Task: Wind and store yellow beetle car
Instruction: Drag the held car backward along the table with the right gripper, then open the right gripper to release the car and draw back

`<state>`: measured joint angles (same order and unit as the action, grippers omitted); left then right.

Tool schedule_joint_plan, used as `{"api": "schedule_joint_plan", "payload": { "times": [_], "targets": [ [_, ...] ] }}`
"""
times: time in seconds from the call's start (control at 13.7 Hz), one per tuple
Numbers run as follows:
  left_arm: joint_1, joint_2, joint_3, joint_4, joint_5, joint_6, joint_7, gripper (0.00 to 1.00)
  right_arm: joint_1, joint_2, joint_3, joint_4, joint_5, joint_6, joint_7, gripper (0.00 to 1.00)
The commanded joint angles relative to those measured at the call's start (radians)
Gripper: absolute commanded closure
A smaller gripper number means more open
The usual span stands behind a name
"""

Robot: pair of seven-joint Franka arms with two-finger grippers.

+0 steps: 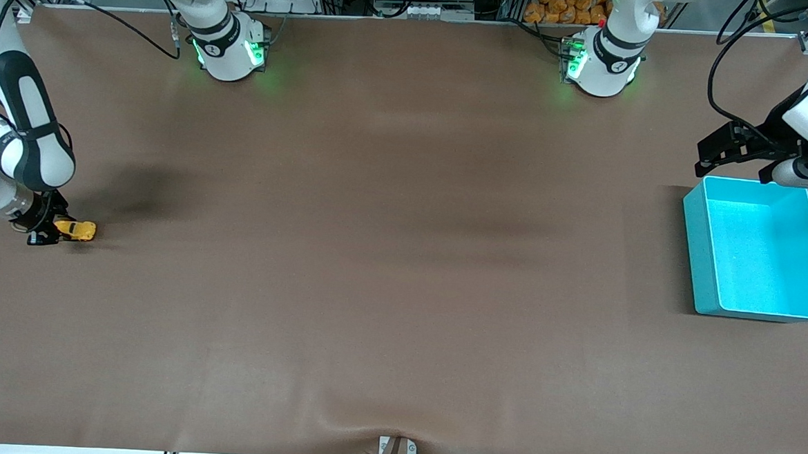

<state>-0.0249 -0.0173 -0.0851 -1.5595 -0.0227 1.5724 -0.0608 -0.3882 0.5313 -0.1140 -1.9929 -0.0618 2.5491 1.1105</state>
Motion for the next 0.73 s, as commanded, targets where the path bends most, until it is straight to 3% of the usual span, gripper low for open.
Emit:
{"api": "schedule_joint_plan", "payload": {
  "times": [0.0,0.36,0.66],
  "targets": [
    [0.002,0.005,-0.002,0.01,0.021,0.006,0.004,0.0,-0.024,0.073,0.014,0.063,-0.023,-0.012,-0.003,0.0],
    [0.002,0.005,-0.002,0.01,0.021,0.006,0.004,0.0,-0.006,0.027,0.027,0.296,-0.004,-0.448,0.008,0.0],
    [0.002,0.005,-0.002,0.01,0.021,0.008,0.006,0.0,0.005,0.001,0.033,0.335,-0.004,-0.53,0.008,0.0]
  ]
}}
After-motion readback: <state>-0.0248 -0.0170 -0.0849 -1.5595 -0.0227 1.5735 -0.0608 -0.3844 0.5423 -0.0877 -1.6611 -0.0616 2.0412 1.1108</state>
